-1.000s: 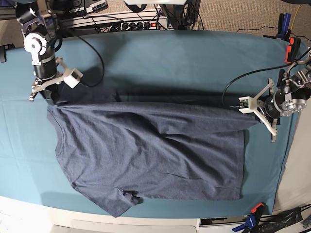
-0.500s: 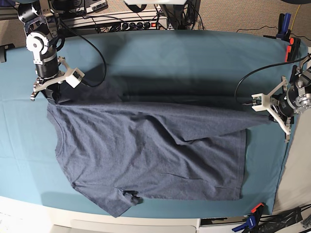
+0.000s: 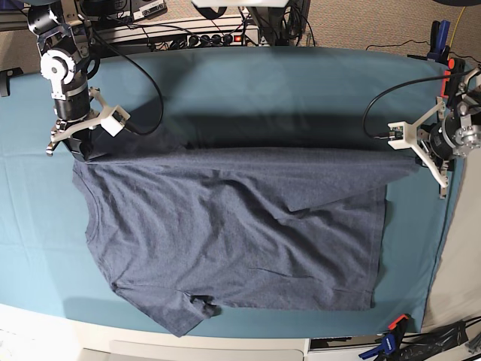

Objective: Fold the T-shirt properly
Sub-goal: 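Hold the shoulder edge with both grippers and raise it off the table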

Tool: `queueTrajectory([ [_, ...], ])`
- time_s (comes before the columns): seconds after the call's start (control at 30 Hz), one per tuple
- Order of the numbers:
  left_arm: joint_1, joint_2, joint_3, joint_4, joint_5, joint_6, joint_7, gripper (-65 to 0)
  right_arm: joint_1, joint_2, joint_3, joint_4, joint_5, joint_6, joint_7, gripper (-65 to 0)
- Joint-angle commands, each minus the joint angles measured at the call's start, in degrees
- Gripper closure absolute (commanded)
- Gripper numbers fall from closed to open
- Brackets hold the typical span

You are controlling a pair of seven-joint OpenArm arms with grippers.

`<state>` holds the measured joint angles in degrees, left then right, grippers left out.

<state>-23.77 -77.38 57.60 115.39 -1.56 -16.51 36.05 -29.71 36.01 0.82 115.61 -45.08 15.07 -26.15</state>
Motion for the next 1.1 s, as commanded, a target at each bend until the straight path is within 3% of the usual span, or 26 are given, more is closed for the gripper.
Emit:
queueTrajectory([
  [0.0,-0.81,-1.81,-0.79,0.46,0.90,0.66,1.25,0.0,0.20,0.96,0.74,1.03,-0.98,-1.16,-0.87,0.0],
  [0.33,-0.81,-2.10,-0.79,0.81,0.59,0.66,3.80,0.0,0.17,0.96,0.74,1.03,-0.98,-1.16,-1.09,0.0],
  [0.63,-0.79,-4.61,-0.79,4.48,0.20,0.66,3.93,0.0,0.20,0.96,0.74,1.03,-1.01,-1.18,-1.09,0.0],
  [0.9,-0.48,-0.96,-0.79,3.39,2.32,3.67,2.27,0.0,2.71,-0.72,0.74,1.03,-0.70,-1.20,-0.24,0.0],
  [1.07,-0.50,1.86,-0.79,1.64,3.50,3.63,1.51,0.0,5.35,-2.69,0.72,1.01,3.61,-1.11,1.31,0.0],
])
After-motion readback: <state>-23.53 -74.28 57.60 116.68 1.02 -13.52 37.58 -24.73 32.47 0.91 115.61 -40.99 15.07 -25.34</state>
